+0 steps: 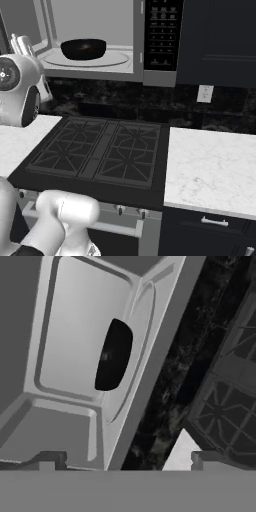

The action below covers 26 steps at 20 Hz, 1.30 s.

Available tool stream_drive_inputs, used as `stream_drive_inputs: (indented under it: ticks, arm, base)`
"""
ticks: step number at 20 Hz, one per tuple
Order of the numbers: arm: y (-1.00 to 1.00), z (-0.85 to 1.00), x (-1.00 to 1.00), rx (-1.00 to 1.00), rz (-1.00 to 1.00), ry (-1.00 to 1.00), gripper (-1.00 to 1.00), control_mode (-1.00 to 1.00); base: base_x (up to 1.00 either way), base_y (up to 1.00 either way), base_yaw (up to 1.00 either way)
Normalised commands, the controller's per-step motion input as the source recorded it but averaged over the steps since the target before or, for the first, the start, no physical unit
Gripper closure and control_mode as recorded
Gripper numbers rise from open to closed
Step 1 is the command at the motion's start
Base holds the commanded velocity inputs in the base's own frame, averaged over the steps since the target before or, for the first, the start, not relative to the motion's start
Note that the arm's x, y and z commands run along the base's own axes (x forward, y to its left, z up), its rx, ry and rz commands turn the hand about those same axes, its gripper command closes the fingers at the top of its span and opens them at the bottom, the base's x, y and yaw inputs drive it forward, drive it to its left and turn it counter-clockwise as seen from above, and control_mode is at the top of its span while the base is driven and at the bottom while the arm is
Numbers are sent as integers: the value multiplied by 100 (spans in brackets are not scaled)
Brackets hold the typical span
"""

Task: Open the microwave, place the bowl with waffle inside the microwave, then close the microwave door and turn it on.

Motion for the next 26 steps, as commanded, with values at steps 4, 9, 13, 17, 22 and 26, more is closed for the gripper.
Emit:
stream_drive_inputs:
  ticks: [4, 9, 13, 17, 22, 26]
  arm:
    - [6, -27, -33, -23, 4, 0, -100, -100]
    - [2, -50, -24, -26, 1, 0, -100, -100]
    - [1, -74, -39, -25, 0, 0, -100, -100]
    - [26, -82, -49, -27, -1, 0, -100, -100]
    - [43, -31, -30, -15, -1, -5, -100, -100]
    - [53, -11, -13, -10, 0, -5, -100, -100]
  base:
    - [0, 0, 0]
    - [0, 0, 0]
    - [0, 0, 0]
    - [0, 0, 0]
    - [0, 0, 0]
    - [0, 0, 0]
